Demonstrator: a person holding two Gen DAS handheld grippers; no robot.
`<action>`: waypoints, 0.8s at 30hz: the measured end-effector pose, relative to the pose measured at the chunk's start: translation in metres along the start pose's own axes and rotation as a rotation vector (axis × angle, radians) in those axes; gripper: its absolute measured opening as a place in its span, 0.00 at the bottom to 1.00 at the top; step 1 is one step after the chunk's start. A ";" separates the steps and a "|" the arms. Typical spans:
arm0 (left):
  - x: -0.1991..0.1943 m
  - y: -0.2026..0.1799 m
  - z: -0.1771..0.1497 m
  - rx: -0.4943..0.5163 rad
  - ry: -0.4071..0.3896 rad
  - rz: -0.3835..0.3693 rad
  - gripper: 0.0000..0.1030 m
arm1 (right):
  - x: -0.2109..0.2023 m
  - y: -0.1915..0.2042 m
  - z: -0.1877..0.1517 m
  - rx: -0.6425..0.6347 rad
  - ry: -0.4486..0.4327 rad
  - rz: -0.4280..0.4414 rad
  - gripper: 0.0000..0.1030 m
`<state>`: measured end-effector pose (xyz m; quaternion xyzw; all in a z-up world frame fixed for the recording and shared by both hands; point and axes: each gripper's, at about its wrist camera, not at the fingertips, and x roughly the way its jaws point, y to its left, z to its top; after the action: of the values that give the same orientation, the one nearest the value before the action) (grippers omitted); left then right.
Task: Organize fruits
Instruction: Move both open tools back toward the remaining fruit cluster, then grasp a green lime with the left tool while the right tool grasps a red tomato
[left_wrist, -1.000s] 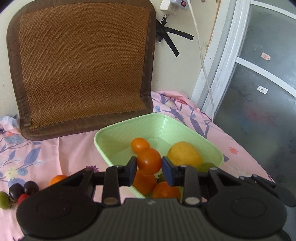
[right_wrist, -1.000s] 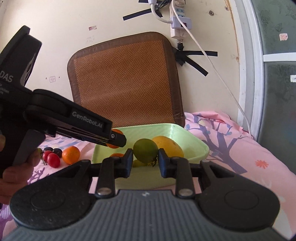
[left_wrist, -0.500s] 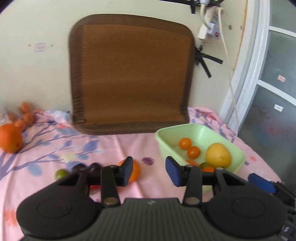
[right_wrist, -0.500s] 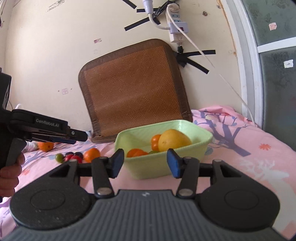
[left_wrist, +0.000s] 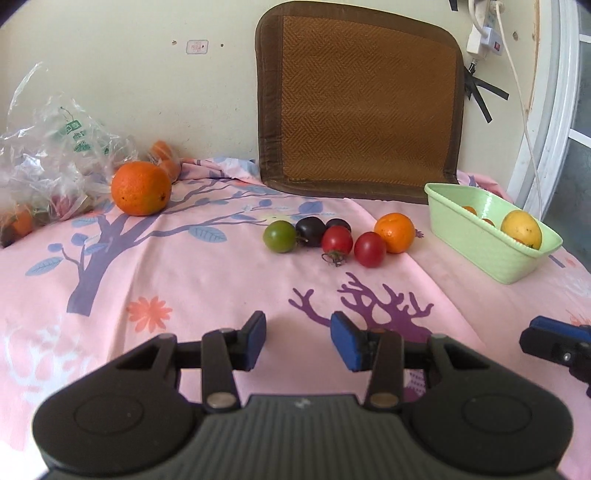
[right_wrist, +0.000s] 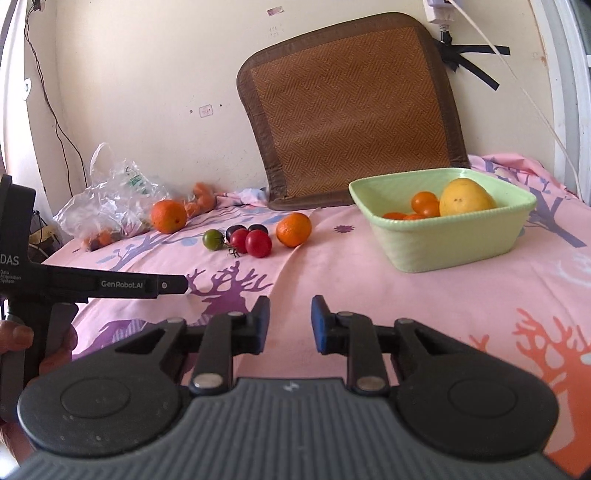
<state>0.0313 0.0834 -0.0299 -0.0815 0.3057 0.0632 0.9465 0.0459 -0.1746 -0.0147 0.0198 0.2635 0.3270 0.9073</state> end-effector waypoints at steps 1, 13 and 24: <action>0.000 0.002 0.001 -0.013 -0.001 -0.013 0.38 | 0.002 0.001 0.001 -0.002 0.008 0.000 0.25; 0.037 0.036 0.060 -0.052 -0.002 -0.077 0.39 | 0.069 0.043 0.039 -0.267 0.020 0.028 0.26; 0.066 0.054 0.070 -0.106 0.013 -0.161 0.44 | 0.141 0.071 0.053 -0.558 0.093 0.059 0.31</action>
<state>0.1151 0.1544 -0.0193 -0.1561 0.3008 0.0027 0.9408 0.1215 -0.0264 -0.0195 -0.2380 0.2038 0.4136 0.8548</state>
